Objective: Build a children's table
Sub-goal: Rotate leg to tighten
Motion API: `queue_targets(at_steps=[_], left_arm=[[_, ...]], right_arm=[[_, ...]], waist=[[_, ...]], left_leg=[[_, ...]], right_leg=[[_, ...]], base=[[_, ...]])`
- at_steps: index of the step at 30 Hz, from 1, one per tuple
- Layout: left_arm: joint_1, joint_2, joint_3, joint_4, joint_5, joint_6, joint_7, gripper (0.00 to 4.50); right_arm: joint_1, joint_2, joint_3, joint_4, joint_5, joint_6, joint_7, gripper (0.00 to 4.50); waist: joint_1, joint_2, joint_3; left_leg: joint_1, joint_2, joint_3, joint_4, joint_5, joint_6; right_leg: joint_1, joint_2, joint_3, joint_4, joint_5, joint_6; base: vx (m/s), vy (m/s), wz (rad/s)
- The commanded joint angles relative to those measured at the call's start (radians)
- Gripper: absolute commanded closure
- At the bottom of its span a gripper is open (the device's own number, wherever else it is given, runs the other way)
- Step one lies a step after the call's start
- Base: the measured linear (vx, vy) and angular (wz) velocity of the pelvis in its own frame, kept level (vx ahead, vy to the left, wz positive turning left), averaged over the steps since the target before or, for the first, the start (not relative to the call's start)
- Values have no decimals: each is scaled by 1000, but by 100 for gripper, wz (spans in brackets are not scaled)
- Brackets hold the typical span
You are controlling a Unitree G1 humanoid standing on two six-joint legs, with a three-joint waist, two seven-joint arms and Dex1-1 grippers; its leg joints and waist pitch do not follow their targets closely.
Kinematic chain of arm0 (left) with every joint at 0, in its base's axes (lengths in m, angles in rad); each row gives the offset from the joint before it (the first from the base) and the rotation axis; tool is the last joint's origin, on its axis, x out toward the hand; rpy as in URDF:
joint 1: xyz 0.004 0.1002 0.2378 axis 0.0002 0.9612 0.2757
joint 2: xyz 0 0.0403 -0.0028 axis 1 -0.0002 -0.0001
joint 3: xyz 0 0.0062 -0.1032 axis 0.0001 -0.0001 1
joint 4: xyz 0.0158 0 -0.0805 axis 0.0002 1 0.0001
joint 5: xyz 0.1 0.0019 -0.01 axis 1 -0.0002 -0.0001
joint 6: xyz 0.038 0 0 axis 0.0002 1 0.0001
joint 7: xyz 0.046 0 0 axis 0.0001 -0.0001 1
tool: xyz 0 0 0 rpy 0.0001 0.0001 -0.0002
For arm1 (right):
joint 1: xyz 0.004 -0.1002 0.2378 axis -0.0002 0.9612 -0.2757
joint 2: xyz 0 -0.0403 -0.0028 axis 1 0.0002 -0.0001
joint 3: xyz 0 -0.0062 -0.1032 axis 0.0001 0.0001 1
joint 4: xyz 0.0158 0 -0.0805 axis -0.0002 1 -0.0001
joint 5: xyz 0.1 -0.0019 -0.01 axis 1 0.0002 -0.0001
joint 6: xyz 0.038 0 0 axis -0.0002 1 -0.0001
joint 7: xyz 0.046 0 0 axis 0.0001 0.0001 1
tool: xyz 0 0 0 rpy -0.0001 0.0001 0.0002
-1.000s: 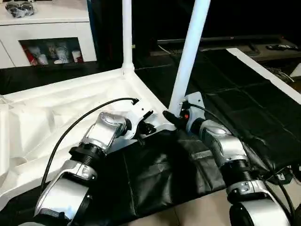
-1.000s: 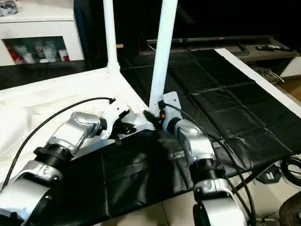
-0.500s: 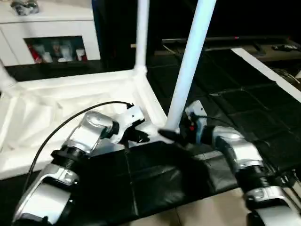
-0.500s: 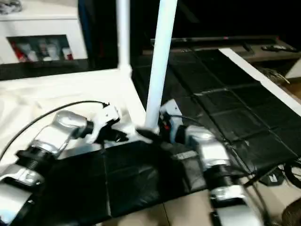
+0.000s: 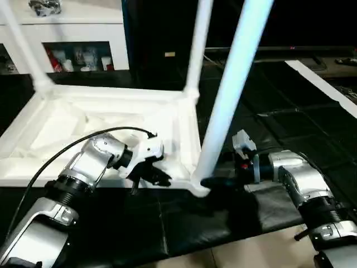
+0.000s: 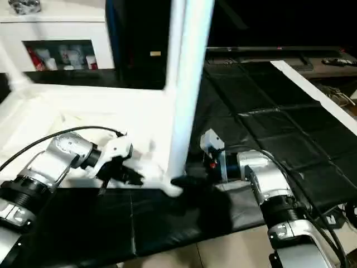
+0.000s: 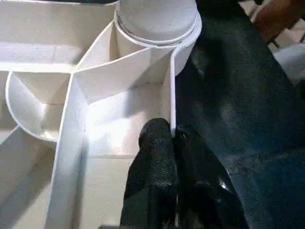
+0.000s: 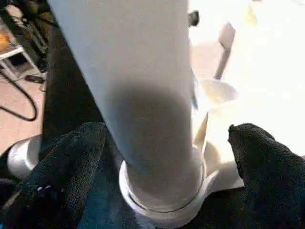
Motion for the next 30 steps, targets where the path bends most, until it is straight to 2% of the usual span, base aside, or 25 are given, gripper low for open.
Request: queue_targets(at_steps=[1, 3, 5, 10, 11, 21, 23, 25, 28, 30], left_arm=[[-10, -14, -16, -36, -10, -30, -40, 450], [-11, -15, -16, -36, -12, -31, -42, 450], [-11, -18, -18, -40, -15, -29, -45, 450], [-9, -15, -22, -44, -20, -34, -49, 450], [-9, -15, -22, -44, -20, -35, -49, 450], [-6, -8, -21, -41, -20, -44, -51, 450], [-5, -6, -20, -42, -20, -44, -50, 450], [-5, -5, -21, -41, -20, -43, -50, 450], [-6, -6, -15, -36, -21, -33, -42, 450], [-6, -8, -11, -34, -22, -24, -32, 450]], right_arm=[[-6, -10, 9, -16, 9, -1, 43, 22], [-4, -11, 16, -15, 10, -5, 53, 22], [-1, -7, 28, -10, 8, -15, 63, 55], [-16, 16, 28, 30, 2, -38, 59, 87], [-17, 17, 28, 31, 2, -38, 60, 104], [-27, 21, 41, 52, 14, -22, 99, 175], [-30, 24, 42, 60, 13, -23, 104, 202], [-32, 27, 42, 68, 11, -27, 107, 206], [-33, 33, 38, 73, 15, -26, 105, 228], [-32, 37, 34, 70, 21, -19, 101, 233]], waist=[[-5, 7, -67], [-5, 7, -67], [-5, 6, -67], [-6, 7, -66], [-6, 7, -67], [-5, 5, -68], [-4, 6, -68], [-4, 5, -68], [-4, 11, -67], [-4, 11, -67]], left_leg=[[4, 30, 1, -66, -182, 45], [1, 30, 1, -66, -179, 47], [1, 30, 1, -65, -171, 48], [3, 30, 1, -66, -181, 44], [2, 30, 1, -66, -179, 44], [2, 30, 1, -65, -166, 48], [2, 31, 1, -65, -164, 48], [1, 30, 1, -65, -166, 47], [2, 30, 0, -65, -177, 42], [3, 30, 0, -66, -178, 41]], right_leg=[[59, -70, 57, -74, -253, -187], [61, -70, 56, -74, -254, -186], [61, -71, 56, -75, -257, -183], [59, -71, 55, -76, -269, -185], [60, -71, 55, -75, -267, -184], [60, -71, 56, -72, -251, -188], [60, -71, 56, -71, -247, -190], [60, -71, 56, -72, -254, -188], [60, -72, 56, -74, -265, -186], [59, -70, 56, -74, -265, -184]], base=[[0, 0, 0], [0, 0, 0], [0, 0, 0], [0, 0, 0], [0, 0, 0], [0, 0, 0], [0, 0, 0], [0, 0, 0], [0, 0, 0], [0, 0, 0]])
